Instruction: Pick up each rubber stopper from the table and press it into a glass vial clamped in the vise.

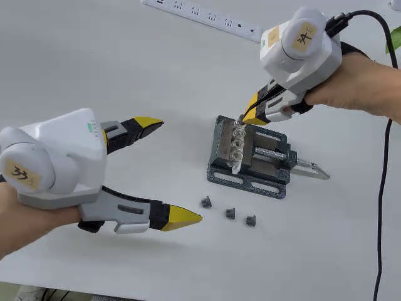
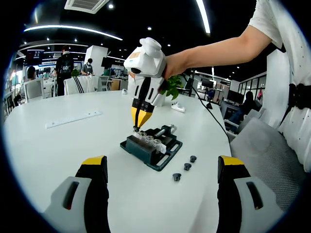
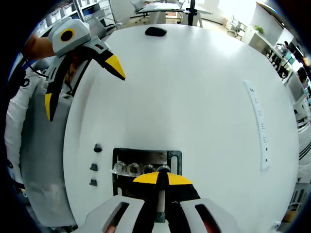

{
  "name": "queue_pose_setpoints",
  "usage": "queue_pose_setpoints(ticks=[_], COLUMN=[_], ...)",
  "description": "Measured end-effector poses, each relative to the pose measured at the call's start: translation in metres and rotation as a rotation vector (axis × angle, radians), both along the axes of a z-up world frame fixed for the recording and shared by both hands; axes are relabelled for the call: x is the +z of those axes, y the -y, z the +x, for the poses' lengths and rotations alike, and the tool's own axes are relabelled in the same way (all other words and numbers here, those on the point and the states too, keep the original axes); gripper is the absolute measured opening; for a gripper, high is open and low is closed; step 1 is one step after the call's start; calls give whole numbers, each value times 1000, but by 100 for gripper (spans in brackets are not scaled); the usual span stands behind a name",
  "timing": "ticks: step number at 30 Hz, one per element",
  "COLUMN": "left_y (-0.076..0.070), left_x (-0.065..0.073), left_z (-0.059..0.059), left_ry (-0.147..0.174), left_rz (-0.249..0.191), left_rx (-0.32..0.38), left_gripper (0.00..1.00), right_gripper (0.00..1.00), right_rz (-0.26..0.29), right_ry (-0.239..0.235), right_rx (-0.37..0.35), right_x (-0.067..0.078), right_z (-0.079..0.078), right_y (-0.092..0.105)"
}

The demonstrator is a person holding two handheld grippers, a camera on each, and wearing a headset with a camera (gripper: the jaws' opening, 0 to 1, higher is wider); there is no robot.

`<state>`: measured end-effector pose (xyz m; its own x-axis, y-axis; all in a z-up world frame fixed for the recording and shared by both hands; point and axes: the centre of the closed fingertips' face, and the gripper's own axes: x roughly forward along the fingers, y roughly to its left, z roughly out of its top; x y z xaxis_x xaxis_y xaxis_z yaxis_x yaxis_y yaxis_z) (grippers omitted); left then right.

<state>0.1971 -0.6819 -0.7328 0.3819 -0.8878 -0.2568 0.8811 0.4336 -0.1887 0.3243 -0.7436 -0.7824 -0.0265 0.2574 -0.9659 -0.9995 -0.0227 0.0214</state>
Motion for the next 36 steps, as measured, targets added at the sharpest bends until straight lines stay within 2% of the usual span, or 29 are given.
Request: queue_pose_setpoints(ticks=[4, 11, 21, 24, 36], left_y=[0, 0, 2, 3, 3], left_x=[1, 1, 1, 2, 4], left_z=[1, 0, 2, 2, 0], left_ry=[2, 2, 2, 4, 8], left_rz=[-5, -5, -10, -12, 4], left_rx=[4, 4, -1, -1, -6], left_gripper=[94, 94, 93, 93, 93], right_gripper=[0, 0, 0, 0, 0], right_rz=[-25, -29, -54, -62, -11], right_ry=[5, -3, 9, 22, 12], right_rx=[19, 13, 26, 51, 5], right_x=[0, -1, -1, -2, 0], right_z=[-2, -2, -5, -5, -2], right_y=[0, 1, 0, -1, 0])
